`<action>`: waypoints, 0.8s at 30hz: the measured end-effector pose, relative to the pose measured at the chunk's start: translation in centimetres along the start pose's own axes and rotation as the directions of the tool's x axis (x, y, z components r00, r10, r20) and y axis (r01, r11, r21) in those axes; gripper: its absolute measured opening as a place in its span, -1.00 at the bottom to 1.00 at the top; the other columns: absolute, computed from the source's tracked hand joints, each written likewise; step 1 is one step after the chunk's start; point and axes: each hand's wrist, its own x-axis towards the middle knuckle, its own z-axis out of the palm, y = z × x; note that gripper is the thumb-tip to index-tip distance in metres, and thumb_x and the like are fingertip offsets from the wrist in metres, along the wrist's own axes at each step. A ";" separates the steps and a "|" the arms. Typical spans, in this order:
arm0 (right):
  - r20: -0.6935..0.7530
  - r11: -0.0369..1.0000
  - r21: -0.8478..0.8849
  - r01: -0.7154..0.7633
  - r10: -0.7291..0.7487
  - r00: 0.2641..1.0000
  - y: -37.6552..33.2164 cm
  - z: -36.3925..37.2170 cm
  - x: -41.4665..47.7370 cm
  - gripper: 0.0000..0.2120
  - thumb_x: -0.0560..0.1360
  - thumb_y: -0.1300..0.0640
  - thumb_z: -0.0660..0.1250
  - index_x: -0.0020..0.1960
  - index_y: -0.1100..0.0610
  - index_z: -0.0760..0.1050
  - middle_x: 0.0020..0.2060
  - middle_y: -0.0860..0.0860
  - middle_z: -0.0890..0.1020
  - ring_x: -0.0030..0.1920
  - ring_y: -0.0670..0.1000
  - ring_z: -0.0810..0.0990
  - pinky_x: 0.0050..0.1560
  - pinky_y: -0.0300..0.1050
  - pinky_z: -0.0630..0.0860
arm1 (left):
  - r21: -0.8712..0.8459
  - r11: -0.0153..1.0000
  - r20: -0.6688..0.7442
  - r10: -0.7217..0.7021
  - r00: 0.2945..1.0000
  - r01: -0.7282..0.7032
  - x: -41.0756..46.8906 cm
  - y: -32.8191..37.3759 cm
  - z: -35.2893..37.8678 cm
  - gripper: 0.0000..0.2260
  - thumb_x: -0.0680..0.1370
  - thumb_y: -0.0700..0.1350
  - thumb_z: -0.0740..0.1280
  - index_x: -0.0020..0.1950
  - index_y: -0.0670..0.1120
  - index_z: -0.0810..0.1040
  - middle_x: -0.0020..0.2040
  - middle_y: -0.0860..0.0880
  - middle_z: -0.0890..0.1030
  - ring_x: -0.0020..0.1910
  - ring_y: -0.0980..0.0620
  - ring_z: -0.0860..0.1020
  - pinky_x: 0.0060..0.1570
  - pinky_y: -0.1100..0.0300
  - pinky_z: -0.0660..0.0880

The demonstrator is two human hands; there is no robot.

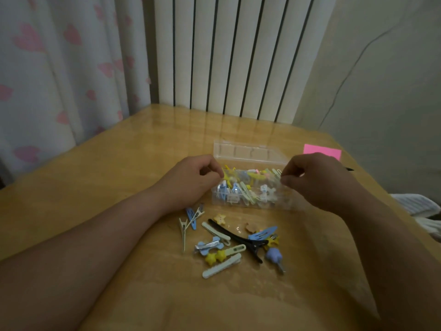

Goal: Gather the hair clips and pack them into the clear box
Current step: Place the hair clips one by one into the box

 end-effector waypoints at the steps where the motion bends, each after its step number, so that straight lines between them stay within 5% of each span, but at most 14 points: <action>1: 0.002 1.000 0.013 0.025 -0.025 1.000 -0.3 -0.2 -0.1 -0.97 0.56 0.06 0.49 -0.05 -0.05 0.68 -0.13 -0.14 0.69 -0.14 -0.17 0.60 -0.23 -0.24 0.44 | 0.000 1.000 0.000 -0.001 1.000 0.001 0.0 0.0 0.0 -0.88 0.60 -0.15 0.35 0.00 -0.02 0.69 -0.25 0.07 0.57 -0.41 0.26 0.44 -0.38 0.40 0.35; 5: 0.159 0.985 0.106 0.137 -0.153 0.975 -2.4 -2.0 -1.2 -0.95 0.54 0.04 0.51 -0.07 -0.10 0.67 -0.21 -0.17 0.70 -0.18 -0.23 0.64 -0.24 -0.38 0.43 | 0.009 1.000 0.005 0.004 1.000 -0.004 0.0 -0.1 0.0 -0.88 0.60 -0.14 0.35 0.00 0.00 0.68 -0.24 0.07 0.57 -0.39 0.25 0.44 -0.37 0.39 0.36; 10: 0.561 0.985 0.030 0.168 -0.156 0.813 -4.4 -2.7 -2.5 -0.87 0.50 -0.14 0.51 0.03 -0.20 0.64 -0.17 -0.24 0.69 -0.21 -0.22 0.65 -0.23 -0.29 0.51 | 0.011 1.000 -0.002 0.005 1.000 -0.005 0.0 0.0 0.0 -0.88 0.61 -0.16 0.35 0.02 -0.03 0.69 -0.24 0.07 0.57 -0.41 0.26 0.44 -0.38 0.41 0.35; 15: 0.537 0.968 0.067 0.240 -0.238 0.809 -6.2 -2.2 -3.1 -0.81 0.50 -0.18 0.51 0.08 -0.22 0.61 -0.11 -0.16 0.63 -0.18 -0.26 0.57 -0.21 -0.31 0.41 | 0.013 1.000 -0.004 0.006 1.000 -0.006 0.0 0.1 0.0 -0.89 0.61 -0.15 0.36 0.02 -0.04 0.69 -0.25 0.06 0.56 -0.43 0.26 0.42 -0.40 0.41 0.35; 19: 0.579 0.930 0.224 0.291 -0.367 0.728 -8.3 -1.3 -3.9 -0.84 0.51 -0.13 0.51 0.07 -0.21 0.62 -0.14 -0.16 0.64 -0.22 -0.20 0.58 -0.22 -0.27 0.50 | 0.001 1.000 -0.008 0.002 1.000 -0.002 0.0 0.0 0.0 -0.89 0.59 -0.16 0.36 0.00 -0.04 0.69 -0.26 0.05 0.55 -0.43 0.25 0.41 -0.40 0.40 0.34; 24: 0.639 0.924 0.170 0.342 -0.368 0.675 -9.6 0.1 -4.6 -0.91 0.54 -0.08 0.50 0.01 -0.11 0.66 -0.19 -0.18 0.69 -0.21 -0.22 0.64 -0.23 -0.34 0.51 | -0.013 1.000 -0.005 -0.003 1.000 0.003 0.1 0.1 0.1 -0.88 0.58 -0.17 0.34 -0.01 -0.05 0.68 -0.29 0.09 0.52 -0.45 0.26 0.41 -0.41 0.40 0.32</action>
